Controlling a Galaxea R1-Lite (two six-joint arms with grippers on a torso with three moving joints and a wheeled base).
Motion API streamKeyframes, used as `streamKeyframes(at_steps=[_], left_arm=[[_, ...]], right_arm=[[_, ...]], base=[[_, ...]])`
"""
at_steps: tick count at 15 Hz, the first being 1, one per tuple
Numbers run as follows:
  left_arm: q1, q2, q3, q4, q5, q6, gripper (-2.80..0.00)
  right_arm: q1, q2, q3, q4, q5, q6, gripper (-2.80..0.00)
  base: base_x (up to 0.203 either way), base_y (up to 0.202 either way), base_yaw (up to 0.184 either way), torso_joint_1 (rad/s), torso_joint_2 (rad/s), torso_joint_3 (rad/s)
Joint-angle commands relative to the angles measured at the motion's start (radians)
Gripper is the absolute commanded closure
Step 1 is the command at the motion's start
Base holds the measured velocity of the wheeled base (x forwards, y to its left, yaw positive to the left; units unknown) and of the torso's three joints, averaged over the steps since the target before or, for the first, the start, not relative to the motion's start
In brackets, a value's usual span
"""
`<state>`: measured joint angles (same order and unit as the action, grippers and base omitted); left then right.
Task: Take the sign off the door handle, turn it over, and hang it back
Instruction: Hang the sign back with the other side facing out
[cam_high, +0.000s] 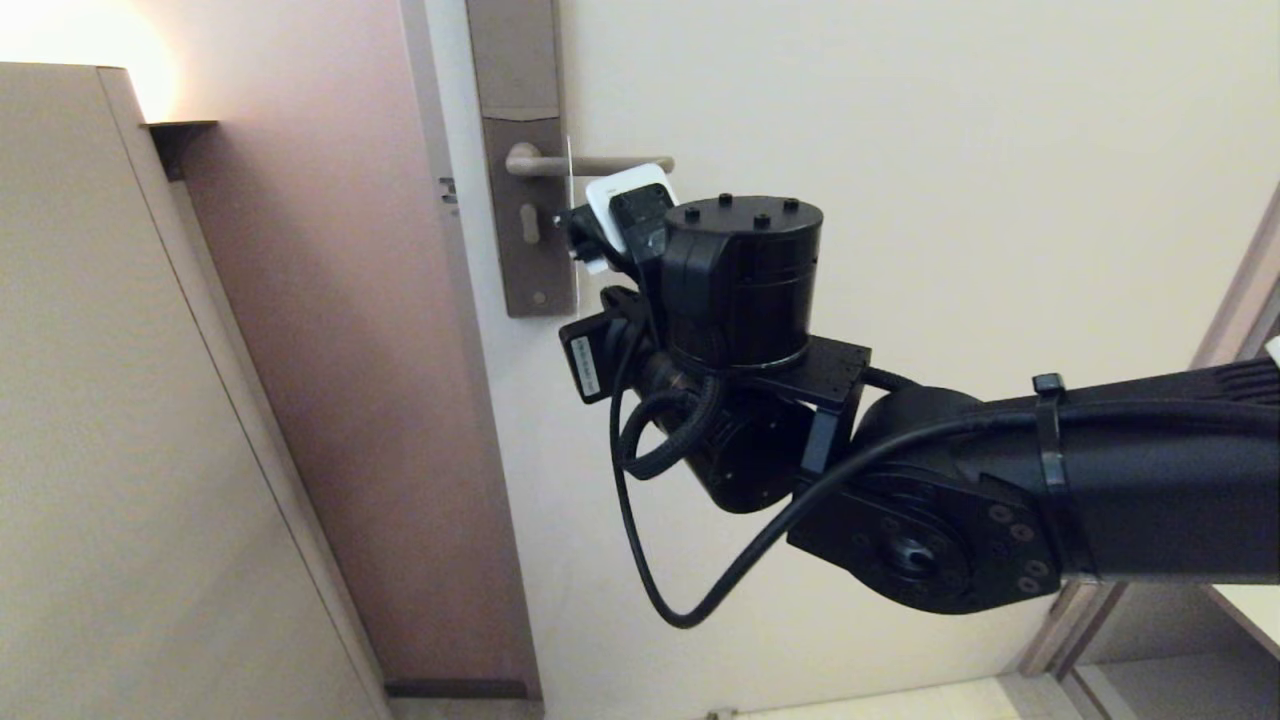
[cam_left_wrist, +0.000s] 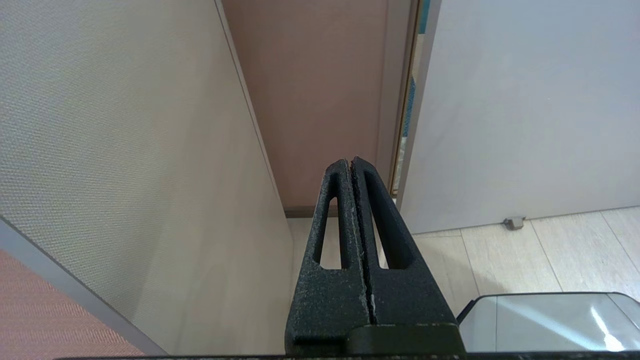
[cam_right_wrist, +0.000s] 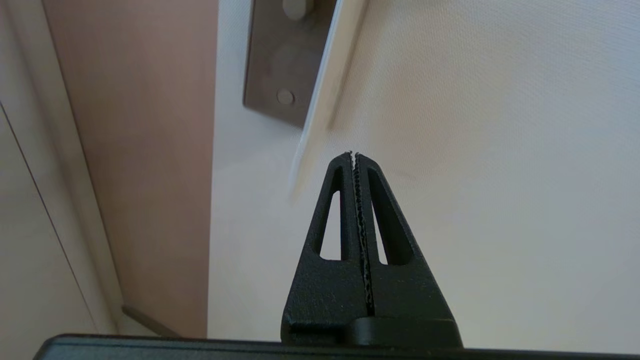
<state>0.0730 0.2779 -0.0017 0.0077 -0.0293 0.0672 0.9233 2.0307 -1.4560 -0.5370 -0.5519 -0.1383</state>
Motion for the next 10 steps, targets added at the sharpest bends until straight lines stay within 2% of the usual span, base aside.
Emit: streamKeyframes(at_steps=[1,7,10], left_arm=[[0.001,0.001,0.000,0.000,0.000,0.000,0.00],[0.001,0.001,0.000,0.000,0.000,0.000,0.00],[0.002,0.001,0.000,0.000,0.000,0.000,0.00]], right_arm=[[-0.017,0.060,-0.047,-0.004,0.005,0.000,0.00],[-0.061,0.168,-0.155,-0.004,0.029,0.000,0.00],[-0.059,0.180,-0.201,-0.004,0.079,0.000,0.00]], base=[[0.000,0.000,0.000,0.000,0.00,0.000],[0.000,0.000,0.000,0.000,0.00,0.000],[0.000,0.000,0.000,0.000,0.00,0.000]])
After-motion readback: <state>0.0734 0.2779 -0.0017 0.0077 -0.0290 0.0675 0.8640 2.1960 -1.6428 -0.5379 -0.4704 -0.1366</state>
